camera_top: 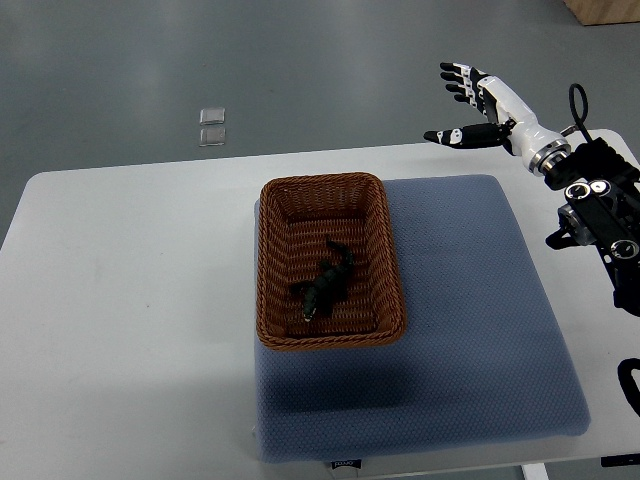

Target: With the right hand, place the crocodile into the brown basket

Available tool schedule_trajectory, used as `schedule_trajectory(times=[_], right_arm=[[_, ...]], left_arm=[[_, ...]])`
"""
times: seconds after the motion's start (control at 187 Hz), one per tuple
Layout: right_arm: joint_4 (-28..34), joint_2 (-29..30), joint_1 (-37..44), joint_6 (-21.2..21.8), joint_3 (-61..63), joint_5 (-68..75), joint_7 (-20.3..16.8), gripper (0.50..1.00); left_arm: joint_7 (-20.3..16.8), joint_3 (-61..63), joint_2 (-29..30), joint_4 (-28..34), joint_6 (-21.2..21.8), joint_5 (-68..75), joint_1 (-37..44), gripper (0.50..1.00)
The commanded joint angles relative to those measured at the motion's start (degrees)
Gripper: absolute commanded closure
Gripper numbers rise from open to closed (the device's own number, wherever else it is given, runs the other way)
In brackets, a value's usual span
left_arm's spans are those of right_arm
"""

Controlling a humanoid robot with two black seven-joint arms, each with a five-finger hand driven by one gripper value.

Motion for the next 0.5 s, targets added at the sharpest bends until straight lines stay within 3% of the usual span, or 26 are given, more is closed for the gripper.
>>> schedule_trajectory(times=[0.0, 0.273, 0.493], right_arm=[[-2.09, 0.01, -0.27, 0.08, -0.12, 9.34, -3.01, 0.574], [-5.87, 0.01, -0.53, 3.5, 0.23, 19.71, -5.21, 0.572], [-6.66, 0.09, -0.8, 2.19, 0.23, 22.44, -5.3, 0.572]], left_arm=[[-0.01, 0.09, 0.0, 0.0, 0.0, 0.0, 0.01, 0.5], [-0.01, 0.0, 0.0, 0.0, 0.0, 0.0, 0.01, 0.5], [-0.01, 0.0, 0.0, 0.0, 0.0, 0.0, 0.01, 0.5]])
